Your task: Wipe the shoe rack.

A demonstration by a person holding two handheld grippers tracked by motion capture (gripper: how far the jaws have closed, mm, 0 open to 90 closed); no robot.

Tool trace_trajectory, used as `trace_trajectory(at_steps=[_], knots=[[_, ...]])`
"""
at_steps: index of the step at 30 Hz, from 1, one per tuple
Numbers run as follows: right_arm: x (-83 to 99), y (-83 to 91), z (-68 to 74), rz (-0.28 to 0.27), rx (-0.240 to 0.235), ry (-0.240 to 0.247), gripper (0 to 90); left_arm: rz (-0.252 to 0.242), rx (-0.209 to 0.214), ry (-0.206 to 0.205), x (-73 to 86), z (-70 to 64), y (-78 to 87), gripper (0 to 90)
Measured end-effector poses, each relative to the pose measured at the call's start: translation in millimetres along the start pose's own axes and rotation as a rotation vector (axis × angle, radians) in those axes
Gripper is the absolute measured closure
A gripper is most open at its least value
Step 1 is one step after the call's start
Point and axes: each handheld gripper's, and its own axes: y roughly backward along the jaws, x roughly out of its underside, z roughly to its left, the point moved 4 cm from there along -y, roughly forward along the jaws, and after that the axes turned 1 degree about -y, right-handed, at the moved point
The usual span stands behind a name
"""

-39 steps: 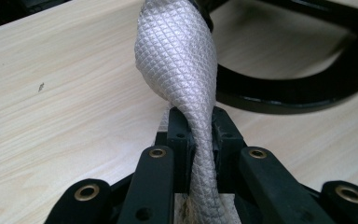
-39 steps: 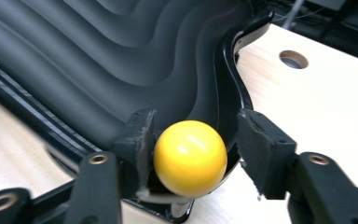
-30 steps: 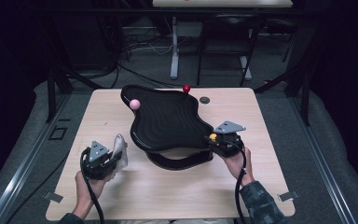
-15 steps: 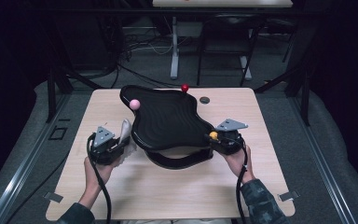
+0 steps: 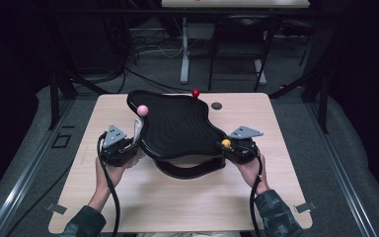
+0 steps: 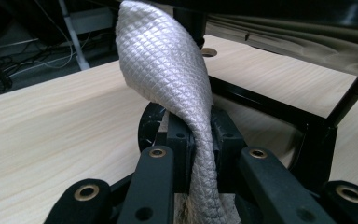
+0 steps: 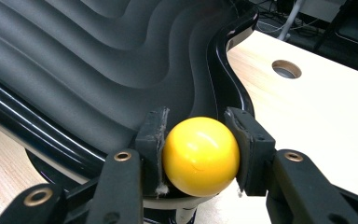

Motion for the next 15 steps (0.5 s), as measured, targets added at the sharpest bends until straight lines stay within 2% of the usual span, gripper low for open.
trace_trajectory(at_steps=[5,10,15], knots=[[0.5,-0.2,0.1,-0.009,0.003,-0.001,59.8,-0.034,0.008,-0.01,-5.3,-1.2,0.6,80.4],[0.8,-0.3,0.3,-0.012,0.002,-0.004,59.8,-0.034,0.013,-0.012,-3.4,-0.5,-3.1,80.4],[0.7,-0.4,0.2,-0.01,0.002,-0.002,59.8,-0.014,0.013,-0.005,3.6,0.4,-7.5,80.4]])
